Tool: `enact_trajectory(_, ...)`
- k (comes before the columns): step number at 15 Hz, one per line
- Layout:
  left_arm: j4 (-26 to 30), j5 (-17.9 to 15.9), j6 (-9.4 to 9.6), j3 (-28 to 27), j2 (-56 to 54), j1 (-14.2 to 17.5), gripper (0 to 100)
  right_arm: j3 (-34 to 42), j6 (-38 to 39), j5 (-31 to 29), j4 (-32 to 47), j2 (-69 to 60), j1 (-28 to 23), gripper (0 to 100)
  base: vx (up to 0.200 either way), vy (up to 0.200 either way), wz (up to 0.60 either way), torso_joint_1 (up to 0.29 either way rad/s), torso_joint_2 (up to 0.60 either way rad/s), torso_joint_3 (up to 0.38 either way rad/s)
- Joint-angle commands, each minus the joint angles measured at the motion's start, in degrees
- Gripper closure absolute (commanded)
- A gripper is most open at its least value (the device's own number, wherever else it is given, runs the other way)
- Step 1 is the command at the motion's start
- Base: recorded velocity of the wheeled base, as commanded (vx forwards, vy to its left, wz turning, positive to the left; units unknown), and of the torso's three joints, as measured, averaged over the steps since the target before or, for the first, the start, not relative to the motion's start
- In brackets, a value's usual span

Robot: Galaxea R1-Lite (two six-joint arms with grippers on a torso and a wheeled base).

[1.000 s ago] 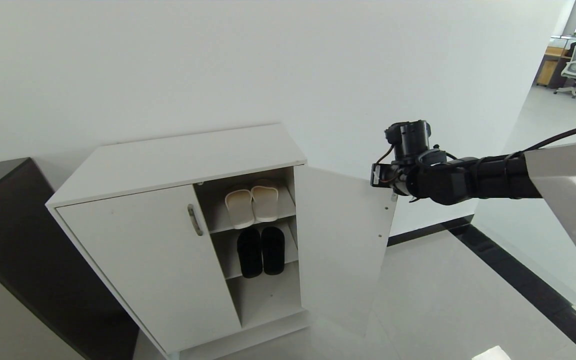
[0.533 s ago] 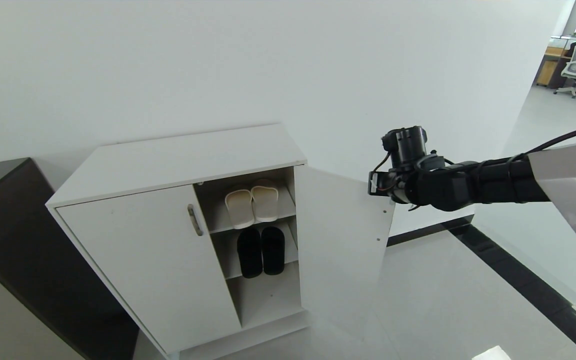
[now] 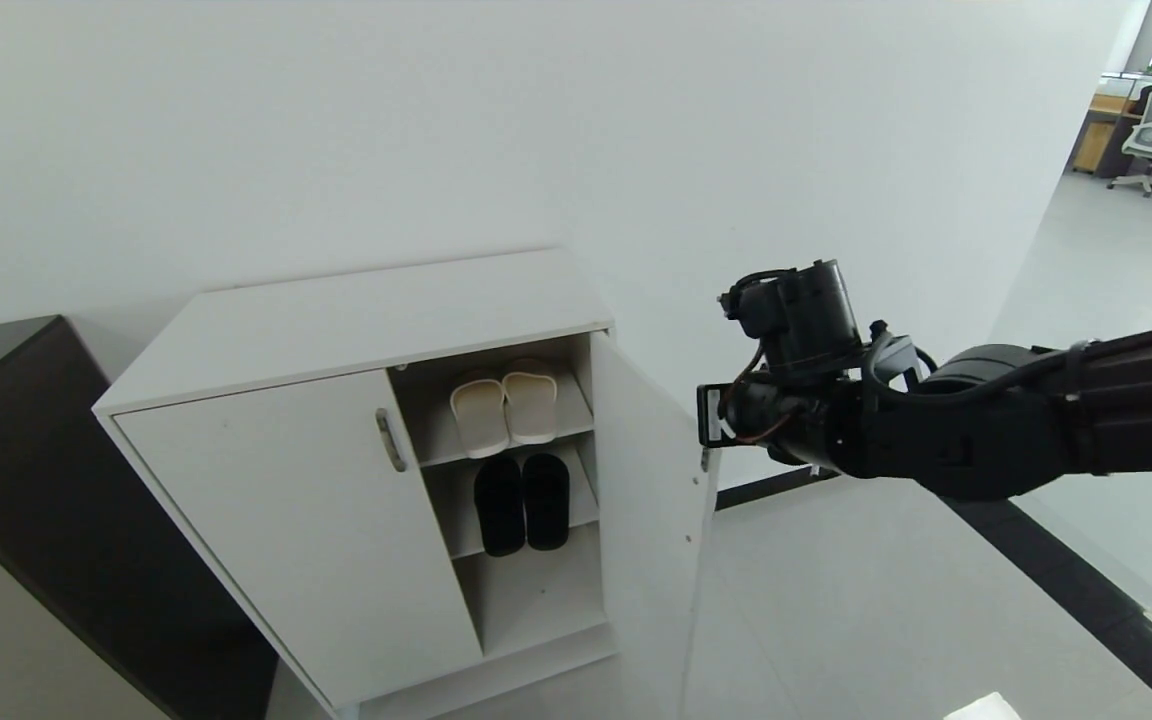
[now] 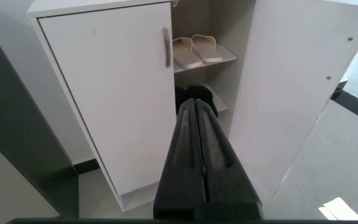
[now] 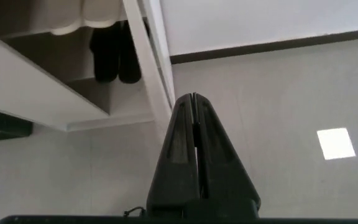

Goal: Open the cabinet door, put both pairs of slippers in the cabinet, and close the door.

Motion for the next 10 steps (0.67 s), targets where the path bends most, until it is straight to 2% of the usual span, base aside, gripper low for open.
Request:
enact_trajectory(1, 0.0, 0.0, 0.0, 0.0, 0.0, 0.0, 100, 2.7, -0.1, 0.0, -1.2, -3.2, 0.9, 100, 0.0, 0.0, 0.0, 0.0, 0.0, 0.0)
enact_trajectory(6, 0.0, 0.0, 0.0, 0.0, 0.0, 0.0, 100, 13.8, -3.4, 2.9, -16.3, -3.7, 2.9, 100, 0.0, 0.0, 0.0, 0.0, 0.0, 0.0)
enact_trajectory(8, 0.0, 0.0, 0.0, 0.0, 0.0, 0.0, 100, 16.6, -4.2, 3.0, -19.7, -3.4, 4.3, 100, 0.0, 0.0, 0.0, 0.0, 0.0, 0.0)
enact_trajectory(10, 0.0, 0.0, 0.0, 0.0, 0.0, 0.0, 100, 18.1, -4.2, 3.5, -19.9, -3.4, 4.6, 100, 0.0, 0.0, 0.6, 0.007, 0.0, 0.002)
